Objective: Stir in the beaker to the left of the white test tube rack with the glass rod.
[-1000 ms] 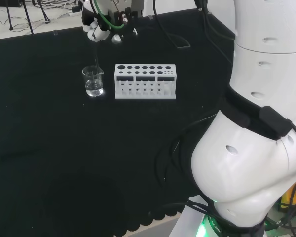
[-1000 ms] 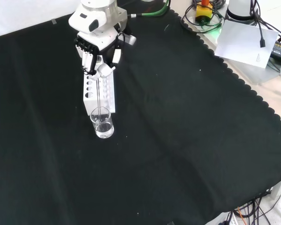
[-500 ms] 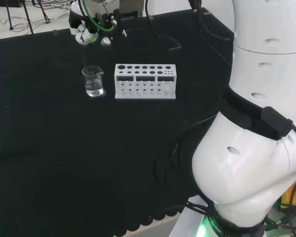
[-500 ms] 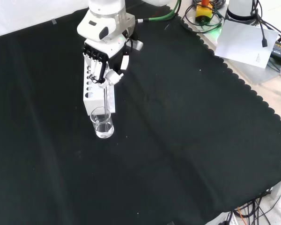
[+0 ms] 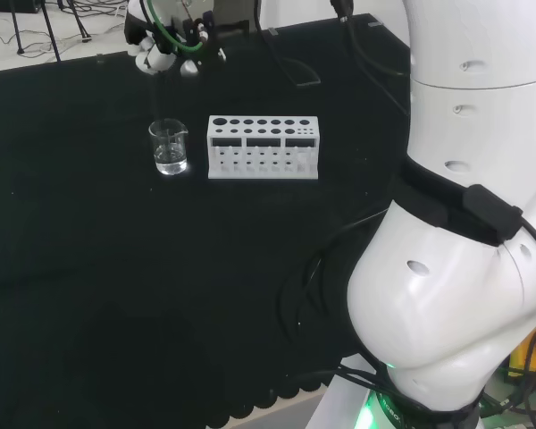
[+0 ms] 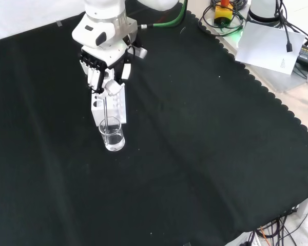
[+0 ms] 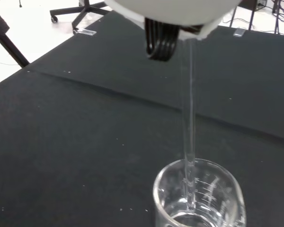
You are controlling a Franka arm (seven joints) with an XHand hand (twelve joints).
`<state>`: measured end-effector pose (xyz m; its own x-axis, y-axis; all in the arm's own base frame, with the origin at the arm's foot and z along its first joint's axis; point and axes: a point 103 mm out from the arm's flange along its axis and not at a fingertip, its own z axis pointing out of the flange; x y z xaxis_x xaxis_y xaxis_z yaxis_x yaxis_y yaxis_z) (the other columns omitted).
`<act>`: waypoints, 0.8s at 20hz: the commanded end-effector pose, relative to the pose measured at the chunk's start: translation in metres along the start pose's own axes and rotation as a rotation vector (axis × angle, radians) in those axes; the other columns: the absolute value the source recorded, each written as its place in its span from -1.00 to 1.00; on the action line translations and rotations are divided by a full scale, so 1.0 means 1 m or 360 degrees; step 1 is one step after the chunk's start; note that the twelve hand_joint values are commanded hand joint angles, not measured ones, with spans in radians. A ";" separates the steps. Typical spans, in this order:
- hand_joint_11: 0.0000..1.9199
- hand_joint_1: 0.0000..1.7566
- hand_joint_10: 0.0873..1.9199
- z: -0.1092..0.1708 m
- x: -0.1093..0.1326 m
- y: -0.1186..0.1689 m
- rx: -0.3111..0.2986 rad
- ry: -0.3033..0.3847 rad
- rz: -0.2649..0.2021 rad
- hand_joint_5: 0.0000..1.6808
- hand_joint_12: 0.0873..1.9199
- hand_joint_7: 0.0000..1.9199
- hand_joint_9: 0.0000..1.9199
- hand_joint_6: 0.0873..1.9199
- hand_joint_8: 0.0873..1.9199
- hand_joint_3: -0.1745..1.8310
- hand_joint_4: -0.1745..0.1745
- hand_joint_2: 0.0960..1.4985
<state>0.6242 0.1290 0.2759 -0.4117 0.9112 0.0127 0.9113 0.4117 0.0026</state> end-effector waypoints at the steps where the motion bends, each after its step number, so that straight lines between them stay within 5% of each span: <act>1: 0.75 0.49 -0.17 -0.010 -0.019 -0.022 -0.0008 -0.0014 0.0075 0.30 -0.25 0.24 0.78 -0.29 0.16 -0.09 -1.00 -0.16; 16: 0.75 0.49 -0.17 -0.020 0.016 -0.032 -0.0046 -0.0028 -0.0029 0.30 -0.25 0.24 0.78 -0.29 0.16 -0.09 -1.00 -0.16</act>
<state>0.5878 0.1229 0.2963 -0.4176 0.9086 -0.0010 0.9082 0.4175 0.0297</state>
